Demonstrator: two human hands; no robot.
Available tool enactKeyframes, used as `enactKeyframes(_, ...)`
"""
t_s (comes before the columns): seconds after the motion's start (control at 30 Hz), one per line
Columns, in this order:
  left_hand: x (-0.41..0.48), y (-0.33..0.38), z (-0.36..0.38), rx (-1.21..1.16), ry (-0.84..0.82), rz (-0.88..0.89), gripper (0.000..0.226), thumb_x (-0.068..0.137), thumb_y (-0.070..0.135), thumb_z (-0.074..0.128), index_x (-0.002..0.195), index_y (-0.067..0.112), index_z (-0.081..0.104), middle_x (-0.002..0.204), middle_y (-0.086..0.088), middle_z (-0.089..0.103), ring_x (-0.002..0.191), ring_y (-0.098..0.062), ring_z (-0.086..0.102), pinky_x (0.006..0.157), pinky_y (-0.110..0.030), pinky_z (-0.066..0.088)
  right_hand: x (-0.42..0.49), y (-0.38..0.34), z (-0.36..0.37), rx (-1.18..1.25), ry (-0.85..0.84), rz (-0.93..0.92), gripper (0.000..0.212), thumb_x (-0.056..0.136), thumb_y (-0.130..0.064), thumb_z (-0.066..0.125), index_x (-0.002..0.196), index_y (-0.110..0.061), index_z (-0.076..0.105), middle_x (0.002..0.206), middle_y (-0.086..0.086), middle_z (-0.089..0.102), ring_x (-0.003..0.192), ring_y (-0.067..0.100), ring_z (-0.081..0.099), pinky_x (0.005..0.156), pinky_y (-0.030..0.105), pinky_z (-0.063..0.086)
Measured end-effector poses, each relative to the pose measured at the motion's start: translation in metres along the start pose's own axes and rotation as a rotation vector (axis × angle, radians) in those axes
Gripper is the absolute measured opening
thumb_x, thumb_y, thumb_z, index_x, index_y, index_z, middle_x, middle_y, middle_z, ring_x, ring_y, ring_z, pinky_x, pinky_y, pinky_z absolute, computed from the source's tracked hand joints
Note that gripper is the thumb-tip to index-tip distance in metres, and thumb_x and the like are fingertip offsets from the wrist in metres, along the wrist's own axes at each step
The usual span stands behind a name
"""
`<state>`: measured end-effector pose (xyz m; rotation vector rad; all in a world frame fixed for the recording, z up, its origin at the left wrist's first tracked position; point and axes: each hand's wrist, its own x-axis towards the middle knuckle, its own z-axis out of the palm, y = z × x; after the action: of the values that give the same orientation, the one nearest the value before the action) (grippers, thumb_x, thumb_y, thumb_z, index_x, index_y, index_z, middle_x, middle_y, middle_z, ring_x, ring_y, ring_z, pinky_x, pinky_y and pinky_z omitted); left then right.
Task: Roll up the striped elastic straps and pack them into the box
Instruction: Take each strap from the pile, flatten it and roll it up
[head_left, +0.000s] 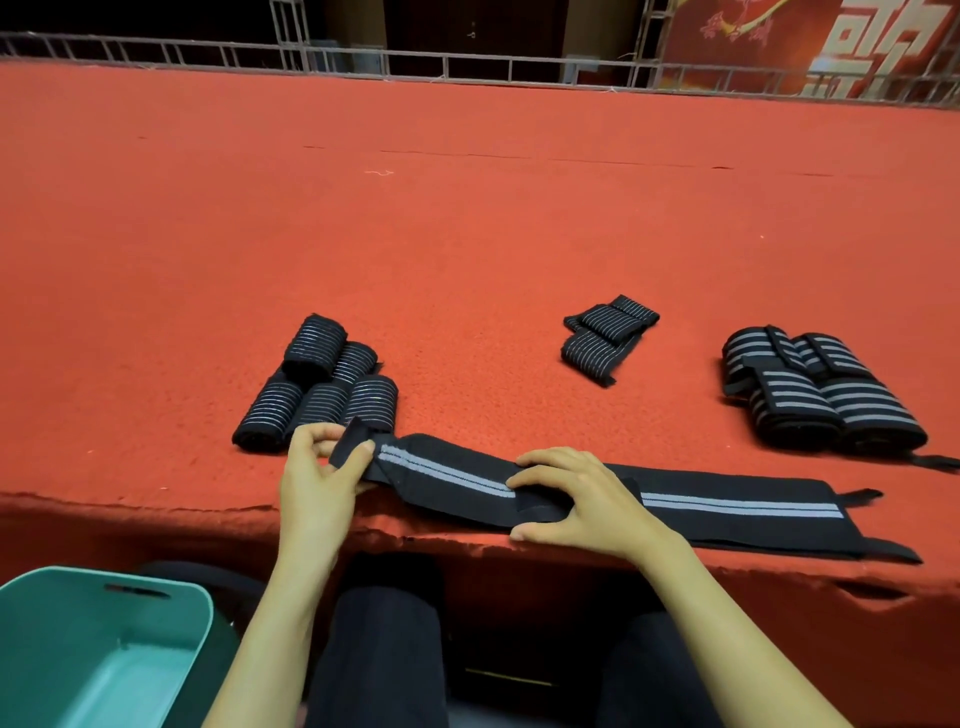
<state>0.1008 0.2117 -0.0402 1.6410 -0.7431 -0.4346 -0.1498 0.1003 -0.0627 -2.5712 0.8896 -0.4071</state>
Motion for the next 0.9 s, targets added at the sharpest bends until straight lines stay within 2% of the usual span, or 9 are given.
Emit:
enactKeyframes(0.07, -0.003, -0.007, -0.006, 0.045, 0.004, 0.003, 0.025, 0.083, 0.009, 0.068, 0.101, 0.012, 0.051, 0.087, 0.002, 0.057, 0.073, -0.010, 0.057, 0.056, -0.011, 0.045, -0.001, 0.002, -0.001, 0.025, -0.032, -0.011, 0.054, 0.069, -0.071, 0.063, 0.116, -0.044, 0.060, 0.132, -0.026, 0.046, 0.125, -0.008, 0.034, 0.105, 0.021, 0.021)
enactKeyframes(0.2, -0.009, -0.025, -0.012, 0.216, 0.040, -0.005, 0.032, 0.080, 0.010, 0.072, 0.103, 0.015, 0.051, 0.094, -0.005, 0.057, 0.087, -0.025, 0.057, 0.077, -0.032, 0.044, 0.000, -0.002, -0.001, 0.004, -0.091, -0.046, 0.058, 0.068, -0.071, 0.066, 0.118, -0.044, 0.057, 0.134, -0.025, 0.041, 0.127, -0.006, 0.030, 0.105, 0.018, 0.015)
enactKeyframes(0.27, -0.013, -0.021, -0.012, 0.223, 0.072, 0.029, 0.037, 0.079, 0.008, 0.072, 0.110, 0.014, 0.051, 0.106, -0.004, 0.052, 0.087, -0.020, 0.055, 0.081, -0.029, 0.040, 0.004, -0.006, -0.002, 0.022, -0.107, -0.036, 0.058, 0.068, -0.072, 0.064, 0.117, -0.042, 0.056, 0.136, -0.022, 0.040, 0.129, -0.004, 0.028, 0.109, 0.021, 0.015)
enactKeyframes(0.33, -0.015, -0.016, -0.011, 0.174, 0.101, 0.041, 0.043, 0.079, 0.007, 0.072, 0.115, 0.014, 0.050, 0.114, 0.001, 0.046, 0.085, -0.015, 0.055, 0.079, -0.025, 0.038, 0.010, -0.016, 0.000, 0.064, -0.090, -0.020, 0.051, 0.077, -0.067, 0.059, 0.118, -0.037, 0.058, 0.138, -0.018, 0.041, 0.130, -0.001, 0.029, 0.113, 0.029, 0.019)
enactKeyframes(0.43, -0.021, -0.016, -0.005, 0.059, 0.151, 0.040, 0.046, 0.079, 0.006, 0.073, 0.116, 0.017, 0.047, 0.114, 0.003, 0.050, 0.090, -0.013, 0.056, 0.080, -0.025, 0.042, 0.028, -0.041, 0.011, 0.094, -0.036, -0.059, 0.037, 0.093, -0.046, 0.053, 0.127, -0.031, 0.057, 0.141, -0.010, 0.044, 0.132, 0.004, 0.034, 0.113, 0.031, 0.024)
enactKeyframes(0.53, -0.029, -0.019, 0.003, -0.351, 0.115, -0.181, 0.046, 0.080, 0.007, 0.072, 0.117, 0.012, 0.046, 0.112, -0.007, 0.062, 0.094, -0.019, 0.063, 0.087, -0.033, 0.049, 0.042, -0.066, 0.029, 0.113, -0.093, -0.166, 0.042, 0.096, -0.040, 0.052, 0.137, -0.032, 0.049, 0.145, -0.006, 0.043, 0.134, 0.009, 0.034, 0.112, 0.026, 0.021)
enactKeyframes(0.6, -0.036, -0.022, 0.007, -0.522, 0.102, -0.267, 0.048, 0.078, 0.002, 0.072, 0.118, 0.006, 0.047, 0.109, -0.015, 0.067, 0.095, -0.024, 0.066, 0.086, -0.034, 0.051, 0.045, -0.070, 0.041, 0.059, -0.117, -0.213, 0.047, 0.096, -0.042, 0.050, 0.141, -0.033, 0.043, 0.147, -0.005, 0.041, 0.135, 0.011, 0.032, 0.112, 0.026, 0.018)
enactKeyframes(0.77, -0.052, -0.021, 0.007, -0.547, 0.224, -0.192, 0.039, 0.079, -0.007, 0.068, 0.104, 0.020, 0.054, 0.103, -0.009, 0.069, 0.087, -0.011, 0.068, 0.078, -0.019, 0.054, 0.040, -0.061, 0.048, -0.007, -0.086, -0.233, 0.047, 0.098, -0.043, 0.046, 0.144, -0.037, 0.039, 0.150, -0.006, 0.037, 0.138, 0.010, 0.028, 0.113, 0.021, 0.002)
enactKeyframes(0.9, -0.055, -0.019, 0.018, -0.372, 0.221, -0.053, 0.041, 0.081, -0.003, 0.068, 0.112, 0.021, 0.055, 0.106, -0.006, 0.067, 0.099, -0.009, 0.066, 0.091, -0.022, 0.051, 0.040, -0.062, 0.050, 0.017, -0.089, -0.208, 0.047, 0.096, -0.047, 0.043, 0.143, -0.039, 0.038, 0.150, -0.008, 0.038, 0.140, 0.009, 0.028, 0.117, 0.030, 0.005)
